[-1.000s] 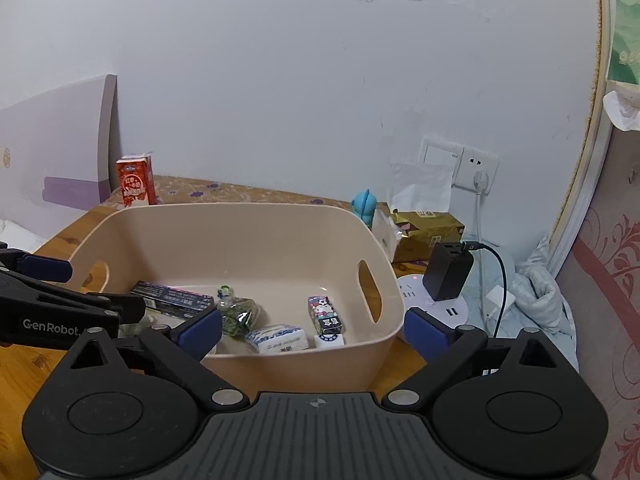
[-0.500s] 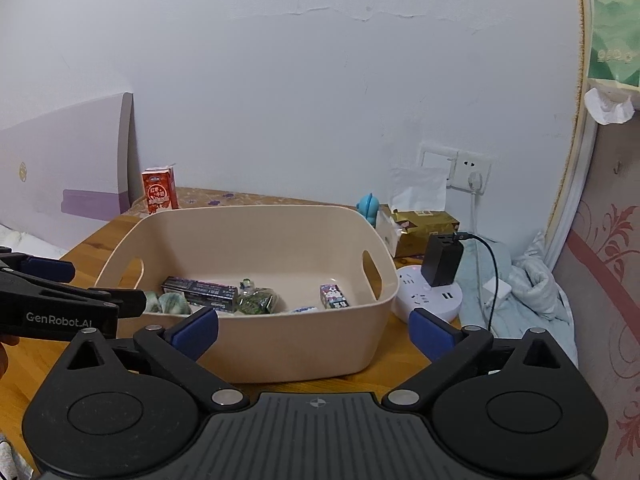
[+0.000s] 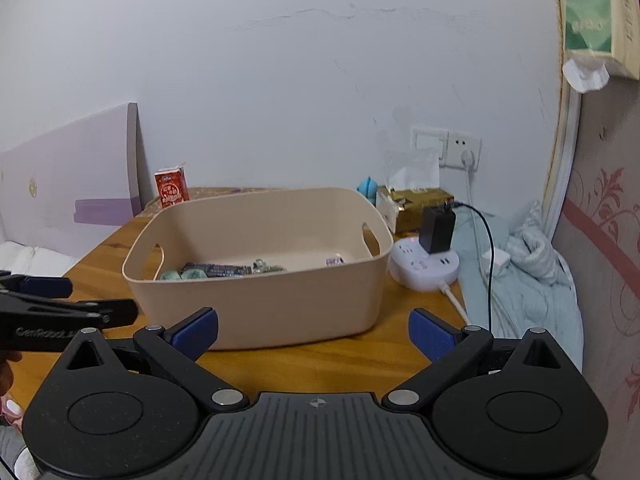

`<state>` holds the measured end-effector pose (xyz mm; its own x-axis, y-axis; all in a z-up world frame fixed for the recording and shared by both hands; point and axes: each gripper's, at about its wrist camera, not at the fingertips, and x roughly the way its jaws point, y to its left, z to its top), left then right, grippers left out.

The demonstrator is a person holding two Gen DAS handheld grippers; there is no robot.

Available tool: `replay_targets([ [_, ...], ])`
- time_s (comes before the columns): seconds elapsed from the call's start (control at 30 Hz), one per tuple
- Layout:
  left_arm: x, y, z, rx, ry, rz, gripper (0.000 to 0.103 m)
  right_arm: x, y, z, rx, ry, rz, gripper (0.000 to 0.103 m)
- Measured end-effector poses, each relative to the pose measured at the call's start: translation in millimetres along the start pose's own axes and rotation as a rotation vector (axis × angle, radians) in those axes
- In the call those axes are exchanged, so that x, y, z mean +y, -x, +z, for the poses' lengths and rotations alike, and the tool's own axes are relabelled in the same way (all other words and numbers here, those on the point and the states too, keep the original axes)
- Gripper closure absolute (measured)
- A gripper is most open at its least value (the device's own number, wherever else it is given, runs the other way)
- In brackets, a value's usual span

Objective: Organize objects

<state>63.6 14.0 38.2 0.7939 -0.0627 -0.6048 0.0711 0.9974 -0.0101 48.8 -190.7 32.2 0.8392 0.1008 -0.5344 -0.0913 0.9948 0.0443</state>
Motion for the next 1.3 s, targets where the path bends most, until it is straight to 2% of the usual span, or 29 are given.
replay_targets([
  [0.33, 5.2, 19.2, -19.5, 0.011, 0.022, 0.016, 0.011, -3.3, 13.8, -19.0, 0.032, 0.008, 0.006, 0.0],
  [0.63, -2.4, 33.1, -15.6, -0.017, 0.002, 0.025, 0.011, -6.9, 26.4, -19.7, 0.02, 0.013, -0.009, 0.0],
  [1.3, -5.4, 31.3, -13.5, 0.026, -0.004, -0.001, 0.011, -8.3, 25.0, -22.0, 0.037, 0.023, -0.017, 0.0],
])
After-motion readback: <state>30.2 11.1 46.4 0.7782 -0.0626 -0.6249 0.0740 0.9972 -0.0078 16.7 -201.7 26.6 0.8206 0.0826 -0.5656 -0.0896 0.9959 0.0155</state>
